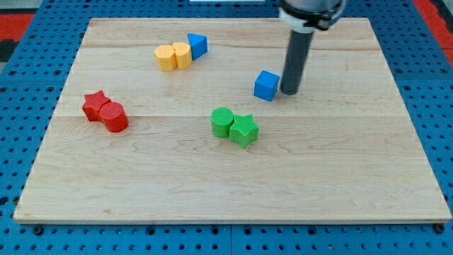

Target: Move the green blocks near to the red blocks

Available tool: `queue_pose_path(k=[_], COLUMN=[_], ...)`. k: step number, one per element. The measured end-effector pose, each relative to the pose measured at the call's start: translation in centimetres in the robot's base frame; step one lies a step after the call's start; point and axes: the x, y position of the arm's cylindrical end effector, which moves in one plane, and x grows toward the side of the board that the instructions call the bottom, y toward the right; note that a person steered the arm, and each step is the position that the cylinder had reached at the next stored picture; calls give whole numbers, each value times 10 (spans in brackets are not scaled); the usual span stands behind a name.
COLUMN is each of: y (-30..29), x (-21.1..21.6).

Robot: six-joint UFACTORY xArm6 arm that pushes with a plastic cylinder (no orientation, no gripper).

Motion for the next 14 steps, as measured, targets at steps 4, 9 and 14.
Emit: queue_pose_path(k=[4,9,14], y=[-10,-201,-283], x=[-21,52,-46])
